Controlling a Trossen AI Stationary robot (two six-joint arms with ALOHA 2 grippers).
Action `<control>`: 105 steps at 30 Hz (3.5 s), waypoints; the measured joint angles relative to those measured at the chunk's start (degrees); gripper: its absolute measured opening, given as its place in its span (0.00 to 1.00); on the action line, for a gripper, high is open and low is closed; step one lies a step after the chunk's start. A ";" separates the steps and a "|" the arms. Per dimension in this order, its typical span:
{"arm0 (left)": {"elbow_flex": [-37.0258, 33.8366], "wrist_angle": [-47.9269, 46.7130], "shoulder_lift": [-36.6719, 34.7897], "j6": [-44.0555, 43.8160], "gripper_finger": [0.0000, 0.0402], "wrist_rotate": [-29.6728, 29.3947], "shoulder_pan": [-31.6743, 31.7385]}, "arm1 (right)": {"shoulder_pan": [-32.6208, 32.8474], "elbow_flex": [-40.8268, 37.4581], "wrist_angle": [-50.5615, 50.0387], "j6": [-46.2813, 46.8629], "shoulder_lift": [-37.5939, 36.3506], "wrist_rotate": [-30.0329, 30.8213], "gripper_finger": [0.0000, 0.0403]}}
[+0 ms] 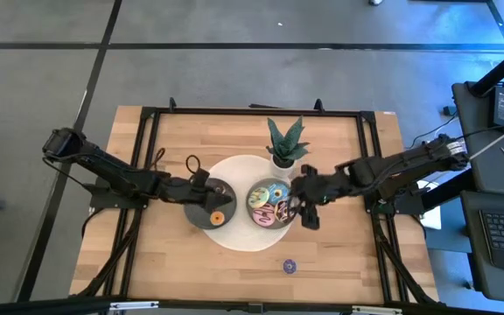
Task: Pick & Place donuts
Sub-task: Put the small blue doughnut on the dark gray plate
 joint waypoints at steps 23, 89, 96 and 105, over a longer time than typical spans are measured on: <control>0.00 7.88 0.13 13.24 0.32 -7.96 -2.39 | 12.79 -0.01 3.32 1.96 24.54 -9.78 0.46; 0.00 4.12 0.17 4.18 0.32 -25.93 -13.43 | -1.56 27.95 1.17 -11.30 26.28 17.42 0.12; 0.00 4.12 0.17 5.71 0.32 -37.32 -13.35 | -6.85 30.04 1.43 -8.74 26.46 18.08 0.12; 0.00 5.56 0.17 6.03 0.35 -40.47 -11.10 | -9.45 30.11 6.04 -7.13 29.95 16.28 0.12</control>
